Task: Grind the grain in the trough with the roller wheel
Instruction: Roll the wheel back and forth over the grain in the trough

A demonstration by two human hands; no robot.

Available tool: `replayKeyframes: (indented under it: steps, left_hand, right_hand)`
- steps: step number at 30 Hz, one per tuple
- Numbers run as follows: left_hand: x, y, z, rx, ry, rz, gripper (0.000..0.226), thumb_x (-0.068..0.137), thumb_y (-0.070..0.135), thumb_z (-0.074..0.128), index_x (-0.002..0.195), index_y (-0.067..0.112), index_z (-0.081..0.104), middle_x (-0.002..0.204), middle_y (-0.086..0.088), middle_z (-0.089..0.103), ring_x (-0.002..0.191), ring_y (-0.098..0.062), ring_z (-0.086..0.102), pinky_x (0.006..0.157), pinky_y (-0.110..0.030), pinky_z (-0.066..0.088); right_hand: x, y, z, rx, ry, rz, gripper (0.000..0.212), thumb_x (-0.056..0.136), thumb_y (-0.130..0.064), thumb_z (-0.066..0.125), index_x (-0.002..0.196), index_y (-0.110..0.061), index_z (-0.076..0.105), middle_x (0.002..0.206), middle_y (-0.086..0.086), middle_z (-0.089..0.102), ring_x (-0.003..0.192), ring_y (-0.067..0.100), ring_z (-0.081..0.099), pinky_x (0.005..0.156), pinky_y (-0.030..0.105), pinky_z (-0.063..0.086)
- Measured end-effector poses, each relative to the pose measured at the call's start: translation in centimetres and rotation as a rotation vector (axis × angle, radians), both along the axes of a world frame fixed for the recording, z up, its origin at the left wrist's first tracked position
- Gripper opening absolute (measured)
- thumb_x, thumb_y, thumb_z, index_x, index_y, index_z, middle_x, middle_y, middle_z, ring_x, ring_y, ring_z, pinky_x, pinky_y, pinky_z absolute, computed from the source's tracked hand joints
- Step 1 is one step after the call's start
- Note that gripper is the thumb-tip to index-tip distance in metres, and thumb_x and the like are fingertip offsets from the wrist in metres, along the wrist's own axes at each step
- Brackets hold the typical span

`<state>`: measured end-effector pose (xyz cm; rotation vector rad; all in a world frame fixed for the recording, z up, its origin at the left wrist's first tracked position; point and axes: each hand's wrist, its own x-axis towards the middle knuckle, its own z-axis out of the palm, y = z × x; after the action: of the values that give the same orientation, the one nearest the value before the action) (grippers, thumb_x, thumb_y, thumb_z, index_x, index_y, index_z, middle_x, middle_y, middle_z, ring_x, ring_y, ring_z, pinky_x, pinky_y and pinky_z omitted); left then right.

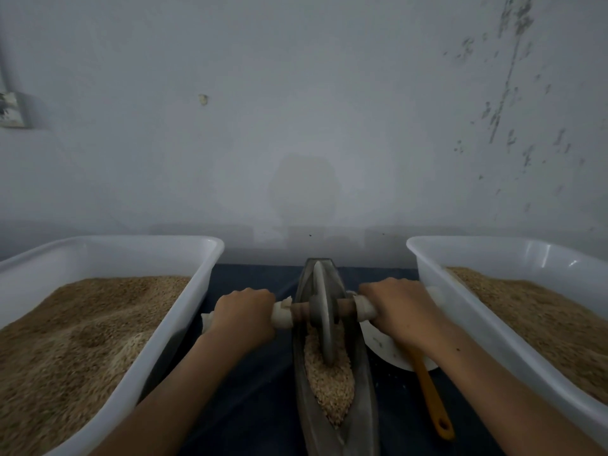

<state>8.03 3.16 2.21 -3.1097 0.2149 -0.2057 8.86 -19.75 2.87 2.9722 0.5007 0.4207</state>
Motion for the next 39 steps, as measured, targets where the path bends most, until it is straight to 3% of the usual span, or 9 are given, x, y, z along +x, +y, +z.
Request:
replayKeyframes:
  steps: [4,7,10,14,20,26,30,35,39]
  left_hand:
    - [0.0,0.1,0.3,0.018,0.052,-0.024,0.026,0.083,0.032,0.064,0.106,0.021,0.059,0.098,0.003,0.064,0.089,-0.014,0.06,0.08,-0.028,0.048]
    - [-0.1,0.1,0.5,0.032,0.084,-0.044,0.031,0.081,0.032,0.066,0.109,0.021,0.059,0.1,0.002,0.064,0.09,-0.014,0.061,0.08,-0.028,0.049]
    - [0.1,0.2,0.5,0.036,0.115,-0.047,0.035,0.079,0.033,0.069,0.111,0.021,0.059,0.1,0.003,0.064,0.087,-0.012,0.059,0.078,-0.026,0.047]
    - [0.4,0.2,0.1,0.025,0.082,-0.017,0.03,0.08,0.033,0.067,0.107,0.021,0.059,0.097,0.003,0.064,0.088,-0.014,0.061,0.08,-0.029,0.049]
    - [0.4,0.2,-0.6,-0.042,-0.088,-0.012,0.008,0.087,0.03,0.058,0.09,0.027,0.051,0.094,0.005,0.062,0.083,-0.013,0.057,0.073,-0.027,0.043]
    - [0.4,0.1,-0.4,0.003,-0.025,-0.031,0.017,0.085,0.03,0.06,0.099,0.023,0.058,0.097,0.003,0.063,0.088,-0.015,0.06,0.077,-0.028,0.047]
    - [0.5,0.3,0.2,0.02,0.089,-0.058,0.028,0.081,0.033,0.066,0.106,0.021,0.059,0.098,0.003,0.064,0.088,-0.013,0.06,0.082,-0.029,0.05]
    - [0.5,0.4,0.1,0.009,0.103,-0.045,0.03,0.081,0.034,0.066,0.108,0.022,0.059,0.098,0.003,0.064,0.089,-0.013,0.06,0.08,-0.029,0.049]
    - [0.2,-0.1,-0.2,0.033,-0.08,-0.028,0.018,0.085,0.032,0.059,0.101,0.023,0.058,0.098,0.003,0.063,0.09,-0.017,0.061,0.073,-0.028,0.043]
  right_hand:
    - [-0.3,-0.3,0.8,-0.042,0.151,-0.004,0.007,0.085,-0.02,0.057,0.089,-0.026,0.056,0.092,-0.002,0.064,0.079,0.016,0.057,0.065,0.028,0.04]
    - [-0.4,-0.5,1.3,-0.058,0.294,-0.014,0.02,0.085,-0.023,0.061,0.104,-0.025,0.063,0.095,-0.001,0.065,0.084,0.015,0.061,0.069,0.028,0.047]
    - [-0.4,-0.6,1.6,-0.076,0.352,-0.018,0.023,0.085,-0.025,0.064,0.107,-0.024,0.062,0.096,0.0,0.065,0.085,0.015,0.062,0.071,0.029,0.049]
    - [-0.3,-0.2,1.0,-0.053,0.22,-0.014,0.006,0.086,-0.021,0.058,0.091,-0.024,0.057,0.09,-0.002,0.063,0.083,0.017,0.061,0.066,0.028,0.045]
    - [0.1,0.1,-0.3,0.007,-0.063,0.015,0.015,0.091,-0.022,0.051,0.083,-0.028,0.04,0.091,-0.004,0.061,0.084,0.018,0.059,0.074,0.032,0.047]
    - [-0.1,-0.3,0.6,-0.044,0.115,-0.002,0.007,0.085,-0.02,0.056,0.09,-0.024,0.056,0.088,-0.003,0.061,0.08,0.017,0.058,0.065,0.028,0.041]
    - [-0.4,-0.3,1.3,-0.07,0.265,-0.024,0.021,0.083,-0.02,0.06,0.104,-0.021,0.064,0.095,0.001,0.065,0.084,0.017,0.061,0.069,0.029,0.046]
    - [-0.3,0.0,1.1,-0.071,0.182,-0.002,0.006,0.086,-0.019,0.057,0.092,-0.023,0.057,0.094,-0.001,0.064,0.081,0.016,0.058,0.065,0.027,0.039]
    - [0.0,-0.2,0.2,0.015,0.069,-0.002,0.009,0.088,-0.021,0.053,0.086,-0.029,0.051,0.094,-0.004,0.065,0.086,0.018,0.061,0.068,0.029,0.041]
